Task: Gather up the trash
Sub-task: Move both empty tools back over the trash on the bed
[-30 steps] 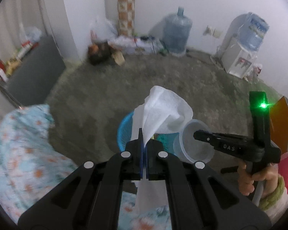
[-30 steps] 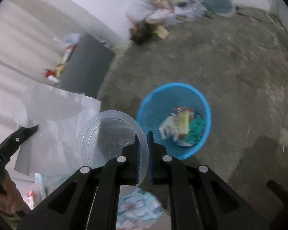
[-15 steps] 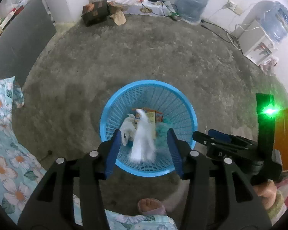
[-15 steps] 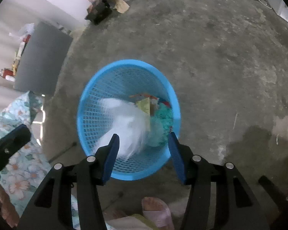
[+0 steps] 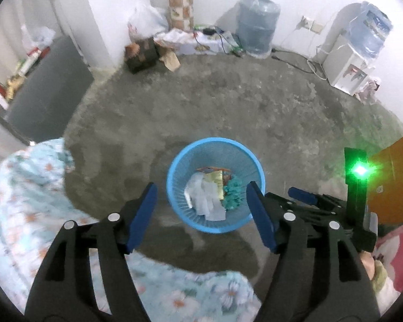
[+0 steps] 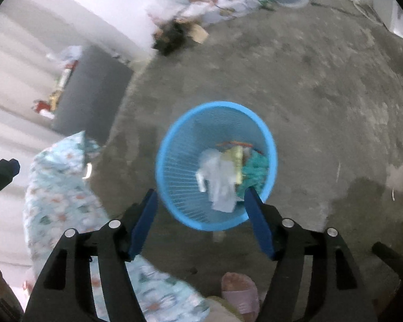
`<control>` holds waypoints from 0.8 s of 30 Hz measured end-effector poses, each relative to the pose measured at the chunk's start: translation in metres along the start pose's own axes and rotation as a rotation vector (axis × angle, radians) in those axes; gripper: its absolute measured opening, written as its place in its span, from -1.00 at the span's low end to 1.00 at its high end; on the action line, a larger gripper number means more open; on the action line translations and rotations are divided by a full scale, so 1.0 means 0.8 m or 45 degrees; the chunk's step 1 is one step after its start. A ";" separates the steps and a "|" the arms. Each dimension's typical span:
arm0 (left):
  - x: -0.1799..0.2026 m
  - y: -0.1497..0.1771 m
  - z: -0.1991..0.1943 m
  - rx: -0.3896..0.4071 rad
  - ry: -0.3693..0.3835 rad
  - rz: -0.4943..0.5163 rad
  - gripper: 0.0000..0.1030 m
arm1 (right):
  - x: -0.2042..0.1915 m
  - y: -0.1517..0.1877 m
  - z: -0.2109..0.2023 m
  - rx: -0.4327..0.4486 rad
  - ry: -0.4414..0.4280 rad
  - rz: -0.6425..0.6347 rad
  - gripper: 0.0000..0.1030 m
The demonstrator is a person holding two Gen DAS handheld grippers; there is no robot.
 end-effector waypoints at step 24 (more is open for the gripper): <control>-0.178 0.190 -0.388 0.388 -0.238 -0.380 0.61 | -0.235 0.105 -0.140 0.010 -0.185 -0.504 0.50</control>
Point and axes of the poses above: each gripper's, at about its wrist camera, not at the fingertips, and z roughly the way its jaws point, x to its right, y to its underside, the point moved 10 cm from there along z, roughly the way its jaws point, and after that the axes turned 1 degree about y, right-handed, at the moved point
